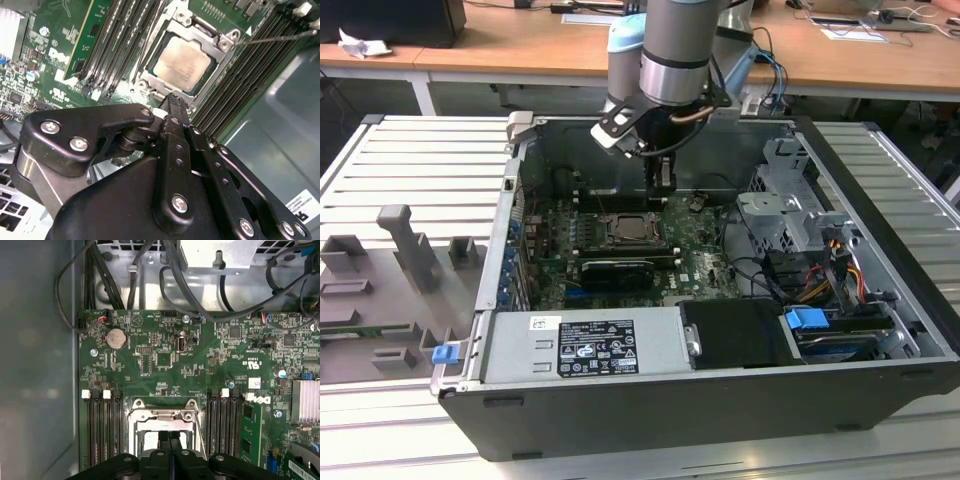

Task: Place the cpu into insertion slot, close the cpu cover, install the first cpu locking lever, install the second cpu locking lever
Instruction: 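Close the cpu cover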

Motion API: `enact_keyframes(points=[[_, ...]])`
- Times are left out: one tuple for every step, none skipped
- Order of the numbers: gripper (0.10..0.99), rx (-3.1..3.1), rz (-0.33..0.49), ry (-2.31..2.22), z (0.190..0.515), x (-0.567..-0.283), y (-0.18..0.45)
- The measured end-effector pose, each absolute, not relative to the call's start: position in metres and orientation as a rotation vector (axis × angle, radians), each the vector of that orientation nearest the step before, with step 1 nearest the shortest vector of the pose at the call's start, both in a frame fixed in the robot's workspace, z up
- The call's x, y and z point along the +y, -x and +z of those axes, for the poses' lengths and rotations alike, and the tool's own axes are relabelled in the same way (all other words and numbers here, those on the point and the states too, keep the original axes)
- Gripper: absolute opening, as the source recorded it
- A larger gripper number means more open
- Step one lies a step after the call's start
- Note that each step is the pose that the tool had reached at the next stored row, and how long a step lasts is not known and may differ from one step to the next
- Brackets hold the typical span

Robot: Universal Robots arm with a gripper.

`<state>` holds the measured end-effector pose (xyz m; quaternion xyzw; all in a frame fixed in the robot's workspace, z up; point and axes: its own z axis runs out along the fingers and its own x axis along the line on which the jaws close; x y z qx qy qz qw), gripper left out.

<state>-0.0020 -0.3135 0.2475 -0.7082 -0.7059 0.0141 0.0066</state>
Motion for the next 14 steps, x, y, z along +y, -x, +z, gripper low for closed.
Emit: enact_keyframes(points=[[0.106, -2.208, 0.044, 2.215, 0.247, -0.313, 0.005], [0.106, -2.208, 0.044, 2.215, 0.247, -0.313, 0.007], [0.106, -2.208, 0.044, 2.215, 0.247, -0.313, 0.009], [0.106, -2.208, 0.044, 2.215, 0.247, -0.313, 0.012], [0.106, -2.209, 0.044, 2.215, 0.247, -0.313, 0.014], [0.106, -2.211, 0.044, 2.213, 0.247, -0.313, 0.016], [0.106, -2.222, 0.044, 2.202, 0.247, -0.312, 0.018], [0.106, -2.242, 0.045, 2.181, 0.247, -0.312, 0.018], [0.106, -2.257, 0.045, 2.166, 0.247, -0.312, 0.020], [0.106, -2.258, 0.045, 2.166, 0.247, -0.312, 0.021], [0.106, -2.258, 0.045, 2.166, 0.247, -0.312, 0.022], [0.106, -2.258, 0.045, 2.166, 0.247, -0.312, 0.023], [0.106, -2.258, 0.045, 2.166, 0.247, -0.312, 0.024], [0.106, -2.258, 0.045, 2.166, 0.247, -0.312, 0.026]])
